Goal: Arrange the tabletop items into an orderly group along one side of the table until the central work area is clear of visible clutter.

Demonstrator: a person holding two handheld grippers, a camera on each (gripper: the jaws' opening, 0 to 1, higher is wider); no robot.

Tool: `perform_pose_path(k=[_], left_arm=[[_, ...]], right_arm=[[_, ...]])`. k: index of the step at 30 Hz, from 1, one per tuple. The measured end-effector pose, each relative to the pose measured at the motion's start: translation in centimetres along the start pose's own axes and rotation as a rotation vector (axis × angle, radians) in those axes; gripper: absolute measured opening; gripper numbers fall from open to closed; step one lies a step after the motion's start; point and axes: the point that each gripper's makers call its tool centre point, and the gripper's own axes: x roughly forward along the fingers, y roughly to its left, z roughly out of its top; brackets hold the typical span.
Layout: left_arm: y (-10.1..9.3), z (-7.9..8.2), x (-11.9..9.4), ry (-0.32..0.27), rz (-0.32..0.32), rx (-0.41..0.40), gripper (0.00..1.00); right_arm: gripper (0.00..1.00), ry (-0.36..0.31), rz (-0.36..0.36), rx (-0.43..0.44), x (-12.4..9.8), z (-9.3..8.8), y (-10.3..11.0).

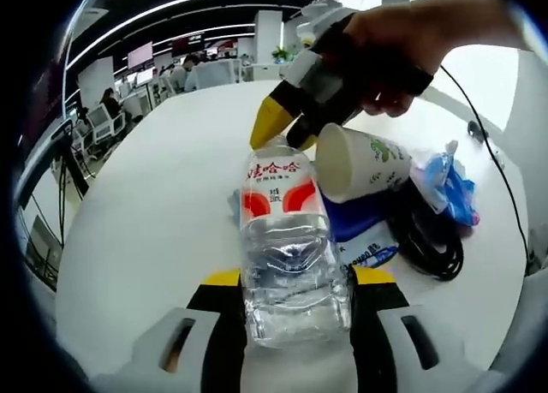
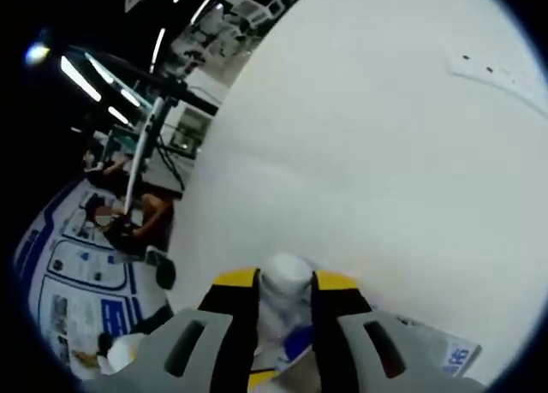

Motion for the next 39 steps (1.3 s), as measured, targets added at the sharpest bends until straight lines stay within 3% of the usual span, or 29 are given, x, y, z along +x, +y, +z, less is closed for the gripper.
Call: perform_pose_path(k=[6,12,20,28,35,36,37,38,39], left_arm=[[0.0,-0.1,-0.1,-0.005,0.001,-0.017,0.45],[0.1,-0.2,-0.5,-0.019,-0.011,-0.04,0.44],[0.2,-0.6,-1.4,-0.024,-0.022,-0.043,0.44],[0.3,-1.4,-2.1,-0.025,-0.034,-0.037,0.44],[0.5,-2.1,-2.8,-0.024,-0.021,-0.016,0.44],[0.8,-1.4,-2.9,-0.075,-0.005,-0.076,0.46],[0.9,-1.7,-3.2,-0.056,-0.015,-0.042,0.45],[0.8,-1.4,-3.2,-0.065,-0.015,-0.007,0.45],[0.9,-1.3,-3.2,-0.061,-0.01,0.044,0.45]], right_arm=[[0.19,-0.019,0.005,-0.084,-0.7,0.1,1.0],[0.19,-0.087,0.008,-0.195,-2.0,-0.1,2.7],[0.19,-0.192,-0.001,-0.429,-3.8,-0.7,6.3],[0.18,-0.29,-0.024,-0.678,-5.2,-2.6,10.2],[0.13,-0.326,-0.016,-0.777,-5.5,-4.6,12.7],[0.0,-0.308,-0.111,-0.891,-6.2,-4.8,11.7],[0.0,-0.315,-0.147,-0.888,-5.8,-4.9,11.3],[0.0,-0.278,-0.134,-0.929,-5.4,-5.6,11.5],[0.0,-0.272,-0.044,-0.971,-4.9,-6.8,12.9]])
